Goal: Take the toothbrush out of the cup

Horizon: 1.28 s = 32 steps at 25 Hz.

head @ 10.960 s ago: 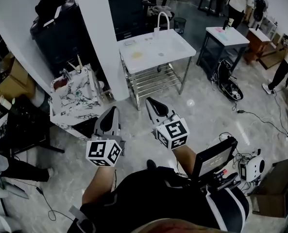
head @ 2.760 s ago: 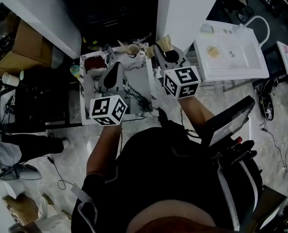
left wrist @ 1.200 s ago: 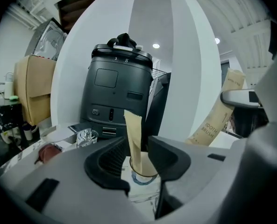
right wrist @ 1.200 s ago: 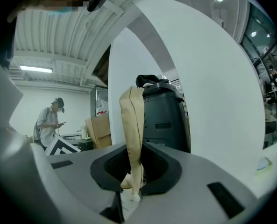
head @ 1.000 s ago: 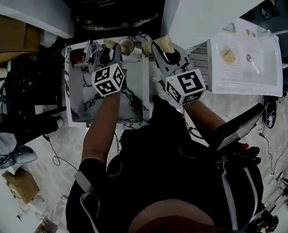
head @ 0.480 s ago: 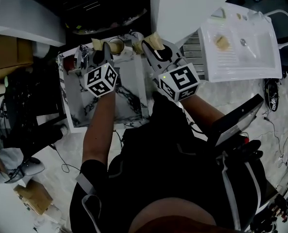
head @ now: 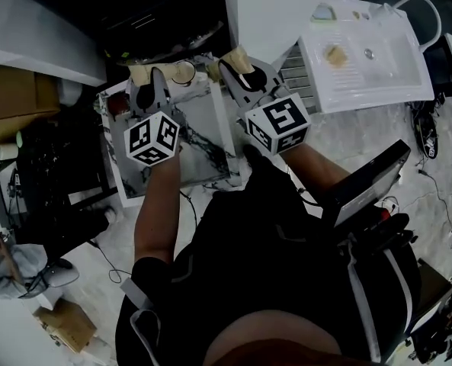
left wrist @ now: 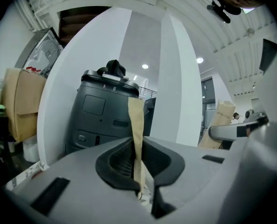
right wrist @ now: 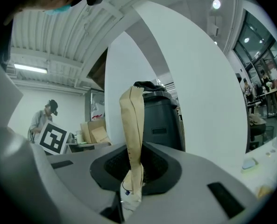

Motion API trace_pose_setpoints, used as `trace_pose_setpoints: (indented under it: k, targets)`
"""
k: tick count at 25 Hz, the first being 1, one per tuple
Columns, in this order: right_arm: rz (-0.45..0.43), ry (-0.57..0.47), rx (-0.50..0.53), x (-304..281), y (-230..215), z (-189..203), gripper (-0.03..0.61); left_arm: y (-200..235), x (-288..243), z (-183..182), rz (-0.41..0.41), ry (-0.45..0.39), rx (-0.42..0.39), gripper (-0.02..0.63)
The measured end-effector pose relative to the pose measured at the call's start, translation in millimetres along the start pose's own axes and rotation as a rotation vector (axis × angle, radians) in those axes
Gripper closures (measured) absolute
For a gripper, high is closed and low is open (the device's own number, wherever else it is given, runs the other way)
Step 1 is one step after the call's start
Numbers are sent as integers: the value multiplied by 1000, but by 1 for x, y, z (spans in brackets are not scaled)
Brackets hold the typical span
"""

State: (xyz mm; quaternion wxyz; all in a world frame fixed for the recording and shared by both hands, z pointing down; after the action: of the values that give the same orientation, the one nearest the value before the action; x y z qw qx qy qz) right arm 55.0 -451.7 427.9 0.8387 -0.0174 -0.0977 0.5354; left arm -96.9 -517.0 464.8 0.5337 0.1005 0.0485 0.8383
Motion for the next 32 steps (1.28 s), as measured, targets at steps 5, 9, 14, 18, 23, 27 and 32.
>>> trace_pose_setpoints:
  k: [5, 9, 14, 18, 23, 27, 32]
  targets:
    - [15, -20, 20, 10, 20, -16, 522, -16, 30, -42, 55, -73, -11, 581]
    - [31, -37, 22, 22, 37, -27, 522, -24, 59, -64, 86, -98, -28, 581]
    - [42, -56, 46, 35, 55, -39, 522, -25, 89, -78, 96, -99, -23, 581]
    - [48, -70, 51, 45, 70, -48, 522, -26, 113, -89, 105, -99, -25, 581]
    - [49, -79, 54, 54, 85, -55, 522, -29, 138, -99, 118, -101, -50, 581]
    - [39, -65, 66, 60, 98, -54, 522, -30, 156, -101, 117, -95, -47, 583]
    - [42, -68, 83, 65, 105, -57, 522, -34, 165, -102, 133, -88, -42, 583]
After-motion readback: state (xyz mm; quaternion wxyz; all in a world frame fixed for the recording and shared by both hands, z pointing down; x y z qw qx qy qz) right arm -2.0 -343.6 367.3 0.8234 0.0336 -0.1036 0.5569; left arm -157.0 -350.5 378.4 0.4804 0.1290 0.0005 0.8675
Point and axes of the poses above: the fingertips, and each gripper's own axes: x backward along the fingers, y to its left, z out of its underside, the point moved 1 cm from there along x, backward along the fingers, and after that the axes turned 12 degrees about -y, right-handed, at the moved point
